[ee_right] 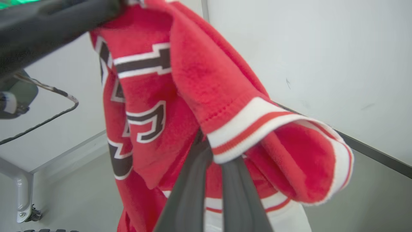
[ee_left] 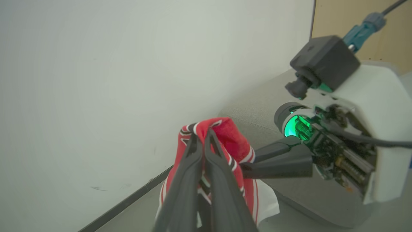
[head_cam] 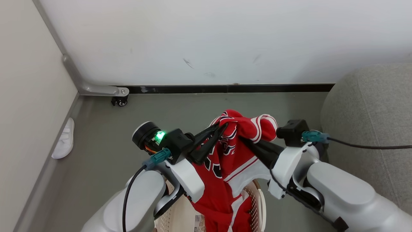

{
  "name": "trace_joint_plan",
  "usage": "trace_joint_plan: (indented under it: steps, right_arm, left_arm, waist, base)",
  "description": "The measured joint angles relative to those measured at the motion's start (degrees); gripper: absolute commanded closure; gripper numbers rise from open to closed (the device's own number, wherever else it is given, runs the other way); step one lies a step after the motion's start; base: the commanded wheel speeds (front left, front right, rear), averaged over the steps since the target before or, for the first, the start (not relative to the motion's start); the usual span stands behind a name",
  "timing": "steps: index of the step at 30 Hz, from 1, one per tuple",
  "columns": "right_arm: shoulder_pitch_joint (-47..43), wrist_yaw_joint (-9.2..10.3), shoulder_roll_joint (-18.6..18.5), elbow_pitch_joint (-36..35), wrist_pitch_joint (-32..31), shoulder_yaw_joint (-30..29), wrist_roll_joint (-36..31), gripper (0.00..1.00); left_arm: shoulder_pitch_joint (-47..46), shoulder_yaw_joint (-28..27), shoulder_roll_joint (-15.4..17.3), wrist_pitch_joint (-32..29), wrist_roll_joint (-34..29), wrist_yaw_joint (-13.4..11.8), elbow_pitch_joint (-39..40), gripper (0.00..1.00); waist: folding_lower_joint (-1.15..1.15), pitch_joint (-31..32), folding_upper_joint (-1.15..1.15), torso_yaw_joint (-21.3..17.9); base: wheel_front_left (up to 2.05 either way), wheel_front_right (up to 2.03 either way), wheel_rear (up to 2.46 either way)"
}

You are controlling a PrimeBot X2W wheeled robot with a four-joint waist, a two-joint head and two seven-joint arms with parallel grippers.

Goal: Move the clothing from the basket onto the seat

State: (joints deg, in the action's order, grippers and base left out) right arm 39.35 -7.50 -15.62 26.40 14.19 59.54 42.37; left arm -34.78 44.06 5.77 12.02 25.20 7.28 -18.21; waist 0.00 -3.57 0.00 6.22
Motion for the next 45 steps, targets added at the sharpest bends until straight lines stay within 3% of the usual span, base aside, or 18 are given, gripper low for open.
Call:
trace_joint_plan:
  steps: [5,6,9,11,12,33,45]
  right_arm:
    - [-0.1,0.0,-0.9,-0.3,0.0,-3.1,0.0,1.0]
    - [-0.1,0.0,-1.0,-0.5,0.0,-3.7,0.0,1.0]
    - [-0.3,0.0,-1.1,-0.9,0.0,-5.2,-0.1,1.0]
    - [-0.4,0.0,-1.3,-1.4,0.0,-5.8,-0.6,1.0]
    - [-0.5,0.0,-1.3,-1.5,0.0,-6.2,-0.7,1.0]
    - [-5.5,0.01,-3.6,-3.8,0.0,-14.9,-4.6,1.0]
    - [-7.8,0.01,-5.9,-7.3,0.0,-24.2,-7.3,1.0]
  left_arm:
    - [0.0,-0.3,0.2,0.0,0.4,0.0,-0.6,1.0]
    - [0.0,-0.3,0.3,0.0,0.4,0.0,-0.7,0.93]
    - [0.0,-0.5,0.3,0.0,0.5,0.0,-1.0,0.56]
    - [0.0,-0.5,0.3,0.1,0.5,0.0,-1.1,0.08]
    - [0.0,-0.5,0.3,0.1,0.5,0.0,-1.2,0.0]
    - [2.6,0.1,1.4,0.7,1.3,0.0,-1.6,0.0]
    - [3.7,1.0,1.4,1.2,1.5,0.0,0.4,0.0]
  waist:
    - [0.0,0.1,0.0,-0.6]
    - [0.0,0.2,0.0,-0.7]
    - [0.0,0.3,0.0,-1.1]
    - [0.0,0.3,0.0,-1.4]
    - [0.0,0.3,0.0,-1.5]
    - [0.0,1.7,0.0,-5.7]
    - [0.0,2.0,0.0,-9.4]
  base:
    - [0.0,0.0,0.0]
    - [0.0,0.0,0.0]
    - [0.0,0.0,0.0]
    - [0.0,0.0,0.0]
    - [0.0,0.0,0.0]
    - [0.0,0.0,0.0]
    - [0.0,0.0,0.0]
